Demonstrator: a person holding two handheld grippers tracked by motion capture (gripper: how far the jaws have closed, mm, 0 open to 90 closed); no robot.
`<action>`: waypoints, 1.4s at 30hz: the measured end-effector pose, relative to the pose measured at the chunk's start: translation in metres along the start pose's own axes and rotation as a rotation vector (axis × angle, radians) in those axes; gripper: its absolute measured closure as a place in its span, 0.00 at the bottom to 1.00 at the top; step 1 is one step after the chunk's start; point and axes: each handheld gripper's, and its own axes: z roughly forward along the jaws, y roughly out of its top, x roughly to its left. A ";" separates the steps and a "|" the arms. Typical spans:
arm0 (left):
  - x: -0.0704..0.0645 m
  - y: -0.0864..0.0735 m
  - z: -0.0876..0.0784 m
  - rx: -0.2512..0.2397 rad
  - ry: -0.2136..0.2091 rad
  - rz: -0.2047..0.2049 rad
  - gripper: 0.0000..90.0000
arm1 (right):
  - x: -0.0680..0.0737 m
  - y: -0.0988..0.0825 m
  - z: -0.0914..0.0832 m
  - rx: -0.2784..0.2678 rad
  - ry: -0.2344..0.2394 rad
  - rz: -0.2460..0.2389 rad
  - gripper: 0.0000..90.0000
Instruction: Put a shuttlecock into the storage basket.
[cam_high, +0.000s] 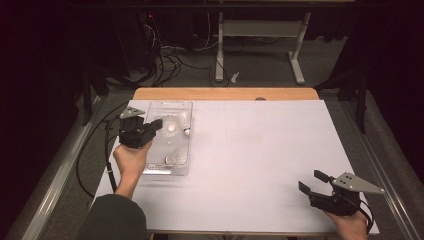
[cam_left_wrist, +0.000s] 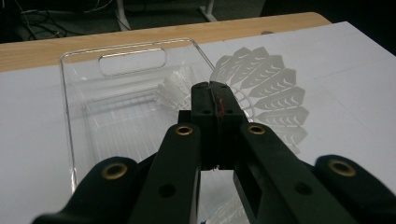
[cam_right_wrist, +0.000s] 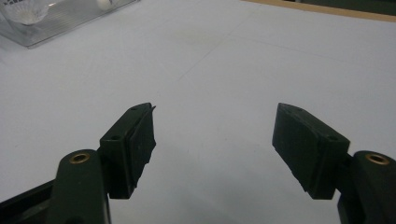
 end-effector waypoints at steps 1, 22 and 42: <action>0.001 0.000 0.001 0.000 0.002 -0.001 1.00 | 0.000 0.000 0.000 0.000 0.000 0.000 0.34; 0.013 0.004 0.022 0.026 0.062 -0.033 0.99 | 0.000 0.000 -0.001 -0.001 -0.001 0.006 0.34; 0.019 0.009 0.044 0.064 0.093 -0.058 0.98 | -0.001 0.000 -0.001 -0.003 0.000 0.006 0.33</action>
